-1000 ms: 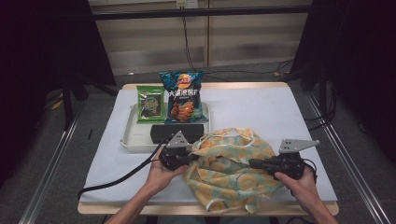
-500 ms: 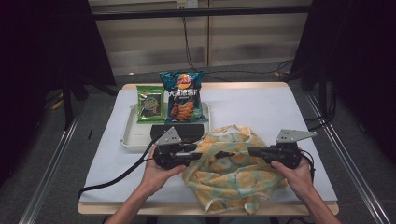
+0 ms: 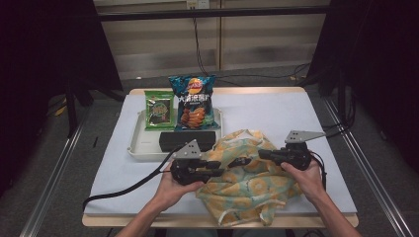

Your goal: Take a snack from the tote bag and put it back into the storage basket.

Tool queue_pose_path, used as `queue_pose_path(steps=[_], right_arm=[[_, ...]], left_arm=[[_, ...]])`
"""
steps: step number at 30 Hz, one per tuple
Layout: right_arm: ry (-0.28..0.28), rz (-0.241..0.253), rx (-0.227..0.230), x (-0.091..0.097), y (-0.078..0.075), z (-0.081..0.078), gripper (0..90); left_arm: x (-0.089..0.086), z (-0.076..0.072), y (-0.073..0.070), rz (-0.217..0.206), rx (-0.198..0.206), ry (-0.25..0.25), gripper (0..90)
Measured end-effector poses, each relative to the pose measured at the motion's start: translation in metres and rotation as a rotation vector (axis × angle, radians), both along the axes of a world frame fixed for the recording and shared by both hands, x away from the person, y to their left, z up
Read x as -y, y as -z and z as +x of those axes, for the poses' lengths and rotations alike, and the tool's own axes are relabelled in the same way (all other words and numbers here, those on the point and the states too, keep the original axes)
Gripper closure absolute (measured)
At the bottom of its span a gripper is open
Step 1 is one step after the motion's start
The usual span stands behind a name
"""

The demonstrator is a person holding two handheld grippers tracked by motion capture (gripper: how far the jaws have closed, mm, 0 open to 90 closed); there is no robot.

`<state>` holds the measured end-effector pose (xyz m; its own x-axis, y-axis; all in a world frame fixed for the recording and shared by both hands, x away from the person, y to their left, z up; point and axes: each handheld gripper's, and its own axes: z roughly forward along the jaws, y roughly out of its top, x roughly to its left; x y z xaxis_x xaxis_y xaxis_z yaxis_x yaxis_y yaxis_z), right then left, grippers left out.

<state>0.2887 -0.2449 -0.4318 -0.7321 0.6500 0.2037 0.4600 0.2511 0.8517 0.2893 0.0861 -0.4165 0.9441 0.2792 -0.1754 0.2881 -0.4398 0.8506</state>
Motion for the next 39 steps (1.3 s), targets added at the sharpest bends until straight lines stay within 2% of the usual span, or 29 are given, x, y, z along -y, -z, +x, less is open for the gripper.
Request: queue_pose_path(steps=[1,3,4,7,11,12,14,18,20,23,26,28,31,32,35,39], right_arm=[[0.001,0.0,-0.001,0.0,0.0,0.001,90.0],[-0.002,0.001,-0.001,-0.001,0.0,0.004,90.0],[0.001,0.002,-0.002,-0.002,0.0,0.004,90.0],[-0.005,0.001,-0.003,-0.003,0.001,0.005,90.0],[-0.007,-0.001,-0.004,-0.003,0.002,0.007,90.0],[-0.005,0.002,-0.004,-0.003,0.002,0.007,90.0],[-0.003,0.001,-0.005,-0.004,0.002,0.008,90.0],[0.001,-0.007,0.002,-0.003,-0.001,0.012,90.0],[0.004,0.001,0.006,-0.003,-0.001,0.014,90.0],[0.005,-0.002,0.004,-0.004,0.002,0.016,90.0],[0.013,0.007,0.003,-0.005,0.004,0.018,90.0],[0.013,0.0,0.006,-0.005,0.005,0.02,90.0],[0.019,0.002,0.005,-0.005,0.005,0.021,90.0],[0.02,0.003,0.008,-0.004,0.005,0.022,90.0],[0.027,0.001,0.005,-0.004,0.006,0.022,90.0],[0.032,0.004,0.005,-0.003,0.007,0.023,90.0]], left_arm=[[0.004,0.001,0.001,0.008,0.009,-0.001,70.4],[0.012,0.009,0.003,0.013,-0.005,-0.002,70.3],[0.015,0.012,0.004,0.036,0.007,-0.017,70.4],[0.025,0.019,0.009,0.032,-0.012,-0.001,70.4],[0.035,0.021,0.01,0.068,0.019,0.014,68.8],[0.037,0.023,0.01,0.059,0.014,0.016,68.7],[0.041,0.026,0.011,0.082,0.021,0.035,67.9],[0.049,0.029,0.012,0.087,0.026,0.057,66.3],[0.052,0.031,0.013,0.084,0.014,0.06,64.2],[0.057,0.036,0.015,0.106,0.011,0.065,62.9],[0.061,0.036,0.015,0.121,0.031,0.074,62.0],[0.064,0.038,0.015,0.114,0.038,0.085,62.0],[0.069,0.043,0.019,0.109,0.034,0.082,61.6],[0.071,0.045,0.021,0.132,0.039,0.09,61.3],[0.073,0.045,0.025,0.13,0.039,0.105,59.1],[0.074,0.047,0.023,0.128,0.055,0.081,54.9]])
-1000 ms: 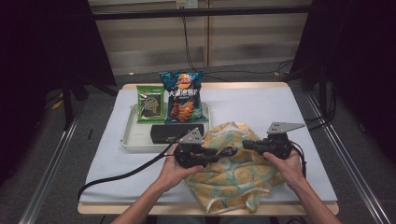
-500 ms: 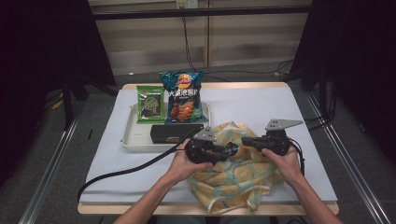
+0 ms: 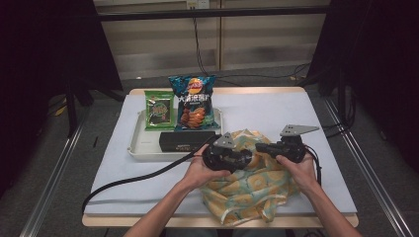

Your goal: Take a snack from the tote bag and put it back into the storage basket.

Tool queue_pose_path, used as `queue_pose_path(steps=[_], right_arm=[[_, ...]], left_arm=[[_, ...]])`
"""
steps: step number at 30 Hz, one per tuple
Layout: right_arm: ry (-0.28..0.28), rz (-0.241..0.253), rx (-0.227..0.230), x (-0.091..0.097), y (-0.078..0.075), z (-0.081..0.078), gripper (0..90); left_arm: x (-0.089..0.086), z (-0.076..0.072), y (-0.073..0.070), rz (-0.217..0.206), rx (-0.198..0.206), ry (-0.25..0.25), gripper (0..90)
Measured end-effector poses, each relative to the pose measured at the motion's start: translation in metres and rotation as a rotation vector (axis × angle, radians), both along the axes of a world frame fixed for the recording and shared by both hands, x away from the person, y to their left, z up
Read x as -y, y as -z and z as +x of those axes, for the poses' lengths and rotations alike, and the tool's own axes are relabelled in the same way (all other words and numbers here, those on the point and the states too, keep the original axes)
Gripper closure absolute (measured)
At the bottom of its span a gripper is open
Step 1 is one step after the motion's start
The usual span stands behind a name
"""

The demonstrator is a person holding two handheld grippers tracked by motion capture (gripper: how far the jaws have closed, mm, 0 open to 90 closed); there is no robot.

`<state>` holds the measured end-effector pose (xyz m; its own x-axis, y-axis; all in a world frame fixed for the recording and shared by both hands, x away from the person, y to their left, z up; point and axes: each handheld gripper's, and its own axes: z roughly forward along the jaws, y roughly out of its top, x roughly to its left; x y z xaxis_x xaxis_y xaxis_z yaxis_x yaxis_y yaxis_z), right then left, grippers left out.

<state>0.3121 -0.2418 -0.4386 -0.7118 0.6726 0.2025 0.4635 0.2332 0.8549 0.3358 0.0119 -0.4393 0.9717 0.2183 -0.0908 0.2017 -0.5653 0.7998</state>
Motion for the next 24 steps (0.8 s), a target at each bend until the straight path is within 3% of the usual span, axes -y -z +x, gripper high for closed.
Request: queue_pose_path(steps=[5,6,7,9,14,17,20,24], right_arm=[[0.01,0.005,0.004,0.002,-0.001,0.001,90.0],[0.009,0.004,0.005,0.002,-0.001,0.002,90.0],[0.012,0.004,0.005,0.003,-0.001,0.002,90.0],[0.014,0.008,0.004,0.003,-0.001,0.002,90.0],[0.014,0.005,0.004,0.003,0.0,0.002,90.0],[0.016,0.005,0.003,0.003,0.0,0.002,90.0],[0.015,0.007,0.0,0.003,0.001,0.002,90.0],[0.014,0.001,-0.001,0.003,0.002,0.003,90.0]], left_arm=[[-0.002,0.009,-0.004,0.014,0.031,-0.029,54.4],[-0.001,0.011,-0.003,0.018,0.023,-0.03,54.4],[-0.002,0.013,-0.002,0.05,0.035,-0.027,54.2],[-0.002,0.015,0.002,0.074,0.061,-0.044,53.5],[0.0,0.017,0.006,0.084,0.076,-0.018,49.2],[0.002,0.02,0.01,0.088,0.052,-0.001,45.7],[0.003,0.021,0.01,0.099,0.066,0.015,42.9],[0.008,0.019,0.014,0.145,0.076,0.04,39.6]])
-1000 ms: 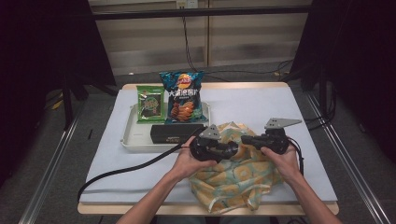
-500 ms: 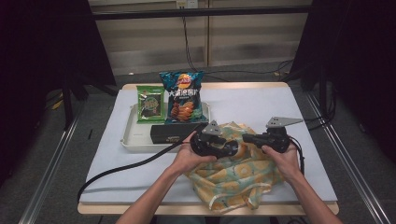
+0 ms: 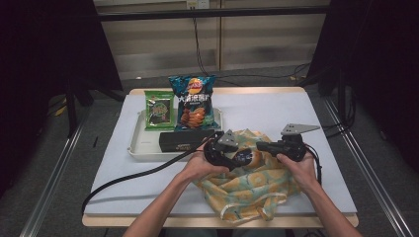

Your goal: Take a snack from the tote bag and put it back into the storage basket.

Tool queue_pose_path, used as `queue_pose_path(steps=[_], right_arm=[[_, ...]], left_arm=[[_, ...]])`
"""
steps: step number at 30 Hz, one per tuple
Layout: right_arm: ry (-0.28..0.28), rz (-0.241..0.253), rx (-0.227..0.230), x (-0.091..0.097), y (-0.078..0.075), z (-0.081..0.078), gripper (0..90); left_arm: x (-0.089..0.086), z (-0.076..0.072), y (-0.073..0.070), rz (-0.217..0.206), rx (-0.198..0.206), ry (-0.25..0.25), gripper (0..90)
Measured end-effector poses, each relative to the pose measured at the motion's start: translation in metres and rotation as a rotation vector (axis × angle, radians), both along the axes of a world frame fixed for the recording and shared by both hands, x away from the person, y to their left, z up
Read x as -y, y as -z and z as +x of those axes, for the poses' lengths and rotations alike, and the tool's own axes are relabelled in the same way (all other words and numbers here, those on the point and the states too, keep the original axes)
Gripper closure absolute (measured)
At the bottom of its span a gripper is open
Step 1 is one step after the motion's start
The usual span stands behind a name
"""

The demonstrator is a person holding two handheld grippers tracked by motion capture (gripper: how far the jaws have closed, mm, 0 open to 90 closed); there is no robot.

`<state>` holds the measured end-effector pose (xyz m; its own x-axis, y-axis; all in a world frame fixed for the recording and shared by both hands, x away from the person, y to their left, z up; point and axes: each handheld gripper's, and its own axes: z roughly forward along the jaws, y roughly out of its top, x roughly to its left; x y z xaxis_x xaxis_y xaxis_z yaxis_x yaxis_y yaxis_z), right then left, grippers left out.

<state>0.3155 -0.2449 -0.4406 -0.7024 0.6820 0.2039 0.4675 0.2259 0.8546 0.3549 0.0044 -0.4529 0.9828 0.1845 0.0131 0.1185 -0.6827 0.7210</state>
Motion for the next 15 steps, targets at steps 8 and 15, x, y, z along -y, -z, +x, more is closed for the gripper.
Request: queue_pose_path(steps=[8,15], right_arm=[[0.004,-0.008,-0.007,0.0005,0.0022,0.0002,90.0],[0.002,-0.009,-0.009,0.0013,0.0033,-0.0007,90.0]], left_arm=[[0.0028,-0.0052,0.0094,0.044,-0.029,0.041,38.1],[0.0008,-0.0098,0.0078,0.075,-0.069,0.084,38.7]])
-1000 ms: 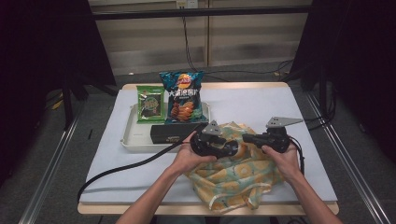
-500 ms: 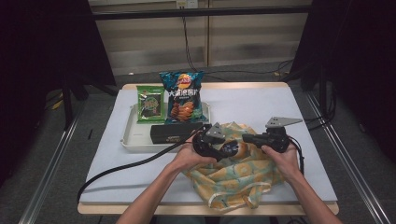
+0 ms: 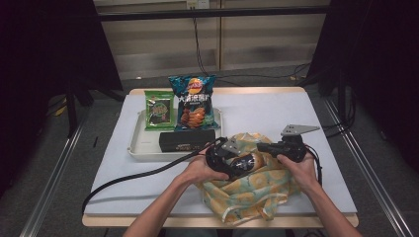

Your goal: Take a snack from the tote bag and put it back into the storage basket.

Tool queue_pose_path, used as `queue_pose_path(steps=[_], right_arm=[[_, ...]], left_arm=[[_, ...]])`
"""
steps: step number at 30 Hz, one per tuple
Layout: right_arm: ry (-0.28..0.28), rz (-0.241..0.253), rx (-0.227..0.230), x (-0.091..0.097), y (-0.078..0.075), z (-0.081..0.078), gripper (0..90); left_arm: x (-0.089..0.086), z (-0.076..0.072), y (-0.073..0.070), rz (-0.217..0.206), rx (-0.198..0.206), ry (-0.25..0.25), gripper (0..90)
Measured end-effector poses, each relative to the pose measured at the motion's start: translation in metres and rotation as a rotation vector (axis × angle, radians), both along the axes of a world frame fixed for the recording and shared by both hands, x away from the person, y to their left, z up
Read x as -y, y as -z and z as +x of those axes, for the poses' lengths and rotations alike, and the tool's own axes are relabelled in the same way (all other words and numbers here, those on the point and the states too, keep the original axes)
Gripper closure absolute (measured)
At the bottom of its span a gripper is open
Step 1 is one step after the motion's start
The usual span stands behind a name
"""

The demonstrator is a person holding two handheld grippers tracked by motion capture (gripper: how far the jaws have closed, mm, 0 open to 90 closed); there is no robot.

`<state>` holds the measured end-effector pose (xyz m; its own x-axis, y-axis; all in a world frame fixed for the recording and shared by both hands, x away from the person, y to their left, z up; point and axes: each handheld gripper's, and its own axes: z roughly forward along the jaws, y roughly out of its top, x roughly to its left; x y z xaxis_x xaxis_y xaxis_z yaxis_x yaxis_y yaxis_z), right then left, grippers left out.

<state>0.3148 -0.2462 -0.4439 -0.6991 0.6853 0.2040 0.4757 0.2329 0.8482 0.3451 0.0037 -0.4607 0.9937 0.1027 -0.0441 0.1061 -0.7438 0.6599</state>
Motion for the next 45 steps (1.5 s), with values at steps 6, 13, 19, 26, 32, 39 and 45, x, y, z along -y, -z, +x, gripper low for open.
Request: queue_pose_path(steps=[6,13,19,26,32,39,45], right_arm=[[-0.009,-0.013,-0.006,-0.002,0.002,-0.001,90.0],[0.003,-0.006,-0.011,0.0,0.002,0.0,90.0],[0.0,-0.009,-0.008,-0.001,0.003,0.001,90.0],[0.001,-0.008,-0.01,0.0,0.003,0.001,90.0],[-0.004,-0.011,-0.012,-0.001,0.004,0.001,90.0],[-0.004,-0.014,-0.015,-0.002,0.004,0.002,90.0],[-0.01,-0.017,-0.015,-0.004,0.005,0.001,90.0]], left_arm=[[-0.002,-0.005,-0.003,0.012,0.0,-0.007,38.1],[-0.008,-0.009,-0.035,-0.135,0.028,-0.006,35.7],[-0.005,-0.016,-0.033,-0.153,0.026,0.019,46.3],[0.002,-0.007,-0.017,-0.089,0.035,-0.017,42.5],[0.008,-0.003,-0.007,-0.073,0.016,-0.018,36.7],[0.012,-0.006,-0.002,0.004,0.04,0.001,34.4],[0.015,-0.007,0.001,0.042,0.05,-0.006,36.0]])
